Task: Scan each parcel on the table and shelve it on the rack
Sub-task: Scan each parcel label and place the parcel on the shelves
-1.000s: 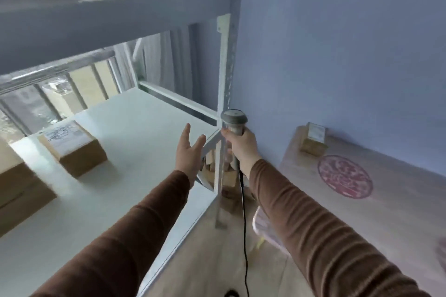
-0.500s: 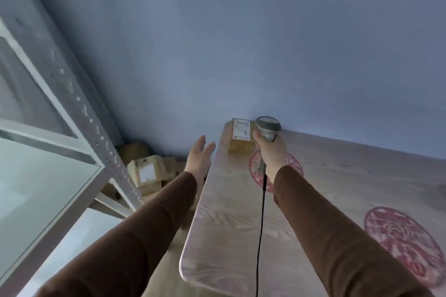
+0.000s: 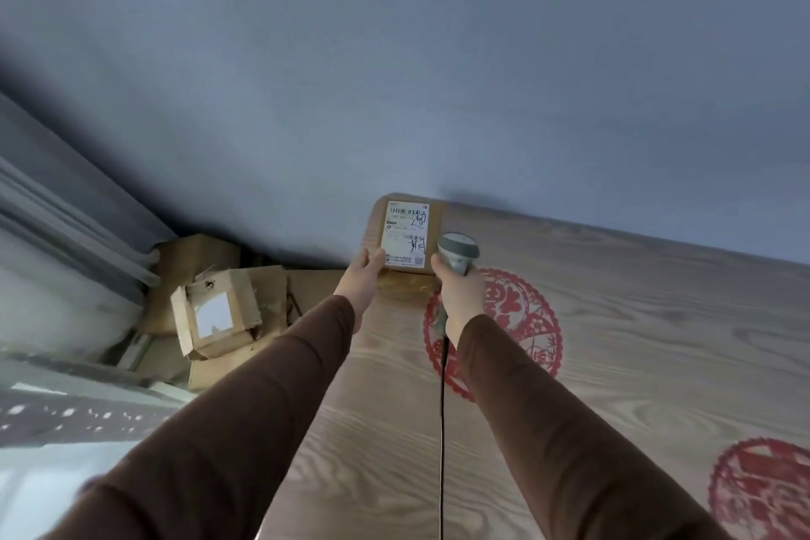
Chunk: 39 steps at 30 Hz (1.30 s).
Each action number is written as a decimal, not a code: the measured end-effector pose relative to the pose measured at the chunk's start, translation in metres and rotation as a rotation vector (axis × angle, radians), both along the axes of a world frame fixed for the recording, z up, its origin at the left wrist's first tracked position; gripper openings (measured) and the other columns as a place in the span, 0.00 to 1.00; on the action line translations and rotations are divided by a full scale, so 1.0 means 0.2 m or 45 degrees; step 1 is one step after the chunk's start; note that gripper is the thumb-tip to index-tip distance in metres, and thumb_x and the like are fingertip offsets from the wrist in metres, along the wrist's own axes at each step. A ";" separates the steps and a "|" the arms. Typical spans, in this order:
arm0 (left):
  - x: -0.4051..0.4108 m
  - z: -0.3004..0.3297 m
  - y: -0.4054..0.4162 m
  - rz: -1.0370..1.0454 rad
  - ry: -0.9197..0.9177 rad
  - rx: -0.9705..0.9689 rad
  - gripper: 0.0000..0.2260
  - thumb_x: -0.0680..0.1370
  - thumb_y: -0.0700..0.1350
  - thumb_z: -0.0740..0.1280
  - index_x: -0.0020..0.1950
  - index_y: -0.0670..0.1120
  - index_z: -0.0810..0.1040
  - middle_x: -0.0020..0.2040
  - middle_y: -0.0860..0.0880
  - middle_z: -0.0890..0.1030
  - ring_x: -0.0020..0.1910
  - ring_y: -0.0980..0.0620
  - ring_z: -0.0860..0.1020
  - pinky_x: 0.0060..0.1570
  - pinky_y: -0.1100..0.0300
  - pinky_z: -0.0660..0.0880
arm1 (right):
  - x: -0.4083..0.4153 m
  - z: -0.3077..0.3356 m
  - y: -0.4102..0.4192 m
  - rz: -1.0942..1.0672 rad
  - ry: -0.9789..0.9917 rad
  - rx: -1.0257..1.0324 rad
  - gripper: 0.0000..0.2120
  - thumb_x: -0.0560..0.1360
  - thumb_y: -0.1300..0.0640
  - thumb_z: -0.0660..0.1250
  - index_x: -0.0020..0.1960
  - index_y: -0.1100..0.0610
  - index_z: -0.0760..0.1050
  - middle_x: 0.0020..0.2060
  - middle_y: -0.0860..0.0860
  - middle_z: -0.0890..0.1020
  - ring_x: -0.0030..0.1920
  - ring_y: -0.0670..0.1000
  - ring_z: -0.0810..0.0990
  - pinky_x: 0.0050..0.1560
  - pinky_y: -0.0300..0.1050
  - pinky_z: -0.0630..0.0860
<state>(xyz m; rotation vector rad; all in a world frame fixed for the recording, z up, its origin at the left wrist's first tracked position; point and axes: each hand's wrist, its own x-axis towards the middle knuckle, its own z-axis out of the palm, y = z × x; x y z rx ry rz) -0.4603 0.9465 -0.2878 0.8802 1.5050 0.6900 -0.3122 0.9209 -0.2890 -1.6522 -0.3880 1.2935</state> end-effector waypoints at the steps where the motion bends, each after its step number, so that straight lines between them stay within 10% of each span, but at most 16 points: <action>1: 0.01 -0.02 0.02 -0.004 -0.002 -0.007 0.16 0.87 0.53 0.58 0.71 0.48 0.72 0.70 0.48 0.77 0.66 0.49 0.74 0.68 0.51 0.69 | 0.00 -0.03 0.01 -0.009 -0.010 -0.013 0.06 0.77 0.52 0.74 0.47 0.46 0.77 0.45 0.46 0.83 0.45 0.46 0.80 0.40 0.40 0.72; 8: 0.03 -0.11 0.00 0.050 -0.052 0.074 0.15 0.87 0.47 0.57 0.74 0.51 0.70 0.71 0.50 0.78 0.71 0.51 0.74 0.75 0.50 0.67 | -0.03 -0.10 0.02 -0.022 0.000 -0.016 0.10 0.75 0.57 0.76 0.48 0.45 0.76 0.48 0.47 0.84 0.52 0.52 0.83 0.60 0.57 0.80; 14: 0.05 0.05 -0.19 0.146 -0.256 0.035 0.11 0.86 0.50 0.61 0.67 0.60 0.70 0.67 0.52 0.80 0.66 0.54 0.76 0.67 0.54 0.70 | 0.01 0.07 -0.13 -0.062 -0.002 0.174 0.11 0.76 0.61 0.75 0.56 0.52 0.80 0.50 0.47 0.85 0.51 0.46 0.83 0.52 0.44 0.77; 24: 0.18 0.63 -0.84 -0.011 -0.661 0.291 0.19 0.85 0.47 0.65 0.74 0.50 0.66 0.65 0.44 0.80 0.63 0.47 0.79 0.73 0.49 0.71 | 0.23 0.72 -0.92 -0.080 -0.138 0.566 0.10 0.77 0.61 0.74 0.56 0.51 0.79 0.53 0.52 0.85 0.57 0.54 0.83 0.64 0.53 0.79; 39: 0.73 1.31 -1.84 -0.392 -0.755 0.575 0.28 0.82 0.46 0.70 0.80 0.50 0.65 0.65 0.44 0.83 0.64 0.50 0.82 0.69 0.55 0.76 | 0.77 1.47 -2.17 -0.251 -0.689 0.916 0.04 0.77 0.48 0.74 0.49 0.44 0.79 0.38 0.38 0.85 0.40 0.42 0.83 0.43 0.49 0.83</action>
